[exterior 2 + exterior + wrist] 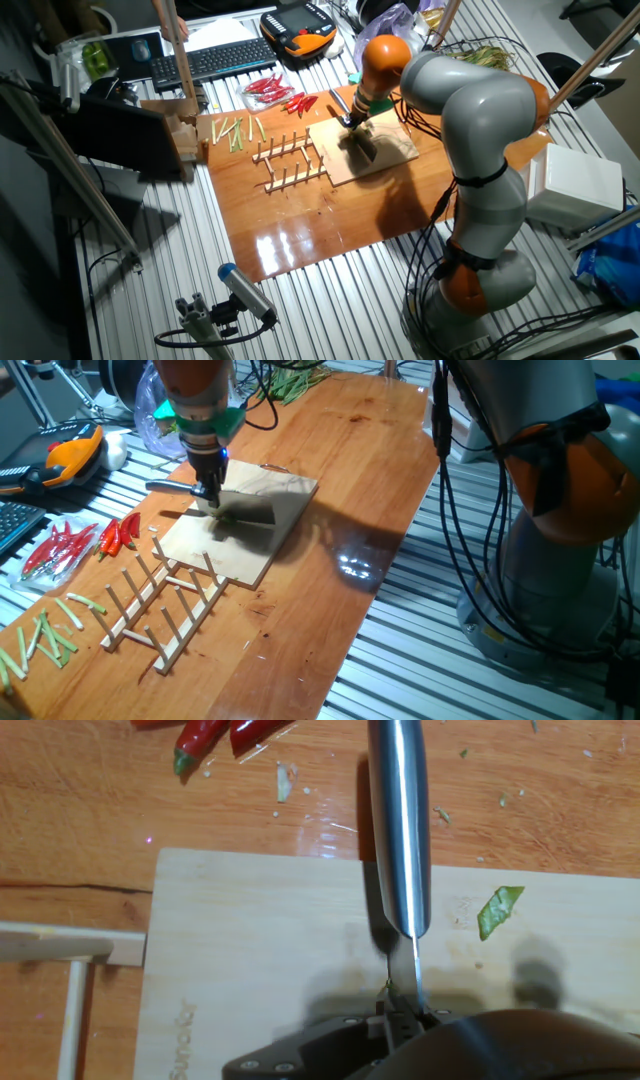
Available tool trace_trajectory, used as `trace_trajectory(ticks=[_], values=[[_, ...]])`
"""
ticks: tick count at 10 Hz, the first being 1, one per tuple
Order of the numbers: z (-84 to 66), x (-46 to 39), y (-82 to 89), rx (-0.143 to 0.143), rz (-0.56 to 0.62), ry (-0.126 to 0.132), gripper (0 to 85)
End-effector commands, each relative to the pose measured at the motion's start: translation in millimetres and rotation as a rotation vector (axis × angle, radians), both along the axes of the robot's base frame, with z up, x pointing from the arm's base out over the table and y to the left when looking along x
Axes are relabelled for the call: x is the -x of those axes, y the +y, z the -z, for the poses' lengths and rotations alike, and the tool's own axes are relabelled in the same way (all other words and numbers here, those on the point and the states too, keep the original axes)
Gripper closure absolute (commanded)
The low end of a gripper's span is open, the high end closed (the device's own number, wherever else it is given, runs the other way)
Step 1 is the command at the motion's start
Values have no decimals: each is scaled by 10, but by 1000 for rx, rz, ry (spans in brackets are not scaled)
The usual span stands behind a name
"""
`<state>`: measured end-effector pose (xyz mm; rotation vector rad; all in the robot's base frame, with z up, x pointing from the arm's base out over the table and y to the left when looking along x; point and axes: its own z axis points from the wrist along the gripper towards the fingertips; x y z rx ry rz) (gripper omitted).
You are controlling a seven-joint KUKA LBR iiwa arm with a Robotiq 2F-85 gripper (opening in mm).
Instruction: Chop the chili peppers
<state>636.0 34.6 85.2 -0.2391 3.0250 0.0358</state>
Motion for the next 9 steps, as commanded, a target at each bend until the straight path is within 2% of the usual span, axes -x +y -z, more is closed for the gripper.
trace_trajectory(ticks=[1,4,7,9], values=[[-75,0,5,5,2,5,850],[-253,-18,-71,26,-4,17,850],[-266,-14,-142,36,-12,15,850],[-231,-3,-104,32,-5,15,850]])
